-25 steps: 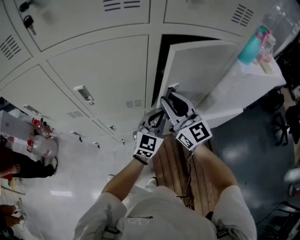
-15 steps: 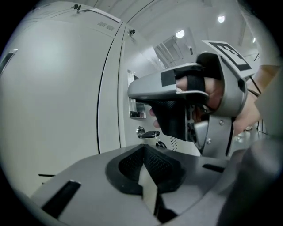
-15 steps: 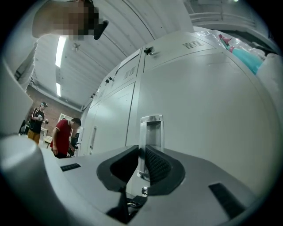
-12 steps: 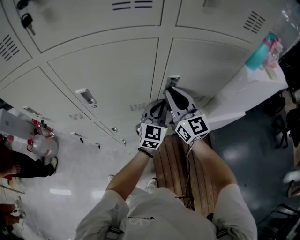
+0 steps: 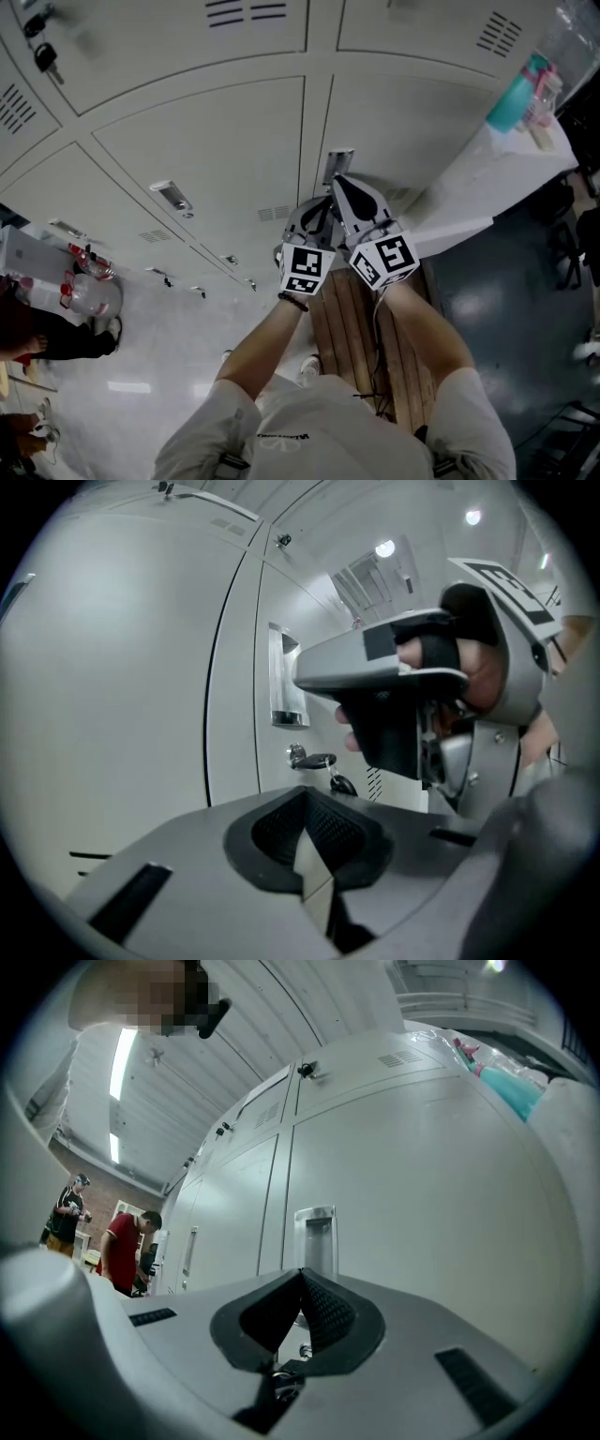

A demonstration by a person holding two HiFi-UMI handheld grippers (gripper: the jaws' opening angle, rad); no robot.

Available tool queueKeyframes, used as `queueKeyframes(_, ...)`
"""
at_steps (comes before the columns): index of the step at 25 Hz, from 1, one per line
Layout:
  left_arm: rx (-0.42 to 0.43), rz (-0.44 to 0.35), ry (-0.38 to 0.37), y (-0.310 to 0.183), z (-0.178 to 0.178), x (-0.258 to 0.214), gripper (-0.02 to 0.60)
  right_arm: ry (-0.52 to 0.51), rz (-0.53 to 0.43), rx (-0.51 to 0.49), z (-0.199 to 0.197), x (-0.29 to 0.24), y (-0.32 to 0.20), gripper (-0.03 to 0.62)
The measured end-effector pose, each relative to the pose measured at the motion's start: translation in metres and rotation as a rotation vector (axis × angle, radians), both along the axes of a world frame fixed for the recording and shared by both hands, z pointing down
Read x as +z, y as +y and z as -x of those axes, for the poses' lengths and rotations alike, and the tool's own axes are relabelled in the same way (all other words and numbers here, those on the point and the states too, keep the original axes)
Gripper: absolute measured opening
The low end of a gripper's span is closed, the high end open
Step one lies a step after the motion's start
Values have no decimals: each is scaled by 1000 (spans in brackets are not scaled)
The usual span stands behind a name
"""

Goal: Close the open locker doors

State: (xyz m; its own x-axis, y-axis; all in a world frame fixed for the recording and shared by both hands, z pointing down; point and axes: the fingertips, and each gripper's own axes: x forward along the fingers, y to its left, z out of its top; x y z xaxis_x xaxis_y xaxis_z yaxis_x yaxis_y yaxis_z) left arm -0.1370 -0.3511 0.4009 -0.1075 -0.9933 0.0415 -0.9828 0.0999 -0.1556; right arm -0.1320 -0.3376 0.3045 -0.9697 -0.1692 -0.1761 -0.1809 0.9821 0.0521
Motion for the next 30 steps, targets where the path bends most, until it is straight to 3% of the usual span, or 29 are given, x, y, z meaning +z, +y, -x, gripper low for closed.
queueKeyframes(7,19,-10,-25,3,1,-1,4,16,42,27,-76,11,36,9)
queueKeyframes(11,-14,-23,-33,36,6,-9,5,51,107,36,-104,36,57,9)
queueKeyframes(19,-145,-68,47,200,10,-44,5,8,181,45,-120,29,90,9)
queueKeyframes(25,-247,-118,70,323,26,-82,5,-37,151,31,-119,-11,122,9)
queueKeyframes(30,-299,-165,55,385,46,-103,5,-63,122,22,-113,-36,155,9)
